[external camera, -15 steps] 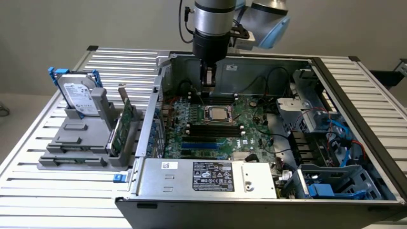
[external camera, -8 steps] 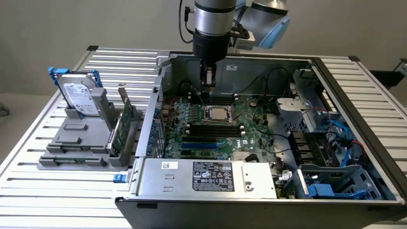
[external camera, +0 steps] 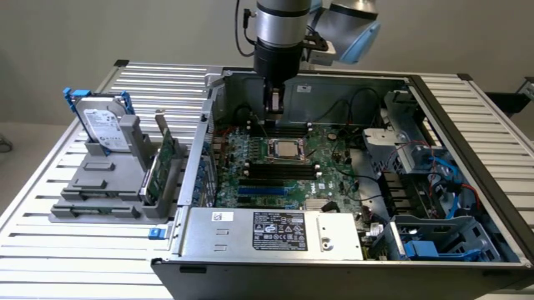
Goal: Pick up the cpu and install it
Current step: 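Close the cpu cover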
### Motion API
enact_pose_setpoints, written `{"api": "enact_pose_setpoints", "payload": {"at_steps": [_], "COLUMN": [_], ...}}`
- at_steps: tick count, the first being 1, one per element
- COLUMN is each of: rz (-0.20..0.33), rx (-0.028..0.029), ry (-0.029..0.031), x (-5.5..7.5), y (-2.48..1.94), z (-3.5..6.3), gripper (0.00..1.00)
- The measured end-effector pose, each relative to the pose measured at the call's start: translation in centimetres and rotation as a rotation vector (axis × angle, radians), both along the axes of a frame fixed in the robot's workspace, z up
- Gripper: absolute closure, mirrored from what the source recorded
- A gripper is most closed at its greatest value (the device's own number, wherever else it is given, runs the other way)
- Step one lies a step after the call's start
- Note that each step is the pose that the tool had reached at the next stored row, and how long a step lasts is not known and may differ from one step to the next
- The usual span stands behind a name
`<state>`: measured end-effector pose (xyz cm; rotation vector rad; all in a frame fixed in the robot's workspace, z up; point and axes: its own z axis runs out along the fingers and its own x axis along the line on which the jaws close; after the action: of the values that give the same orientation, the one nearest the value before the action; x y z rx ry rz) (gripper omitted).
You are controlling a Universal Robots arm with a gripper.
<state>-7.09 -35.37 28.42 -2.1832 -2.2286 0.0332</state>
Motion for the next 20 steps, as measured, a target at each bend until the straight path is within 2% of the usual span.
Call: {"api": "enact_pose_setpoints", "payload": {"at_steps": [5,14,20], "rz": [0.000,0.000,0.000], "rx": [0.0044,0.0047,0.0049], "ry": [0.0020,0.0080,0.0088], "x": [2.3,6.3,8.9], "y": [0.01,0.06,0.20], "z": [0.00,0.01,-0.16], "gripper": [0.89,0.89,0.89]}}
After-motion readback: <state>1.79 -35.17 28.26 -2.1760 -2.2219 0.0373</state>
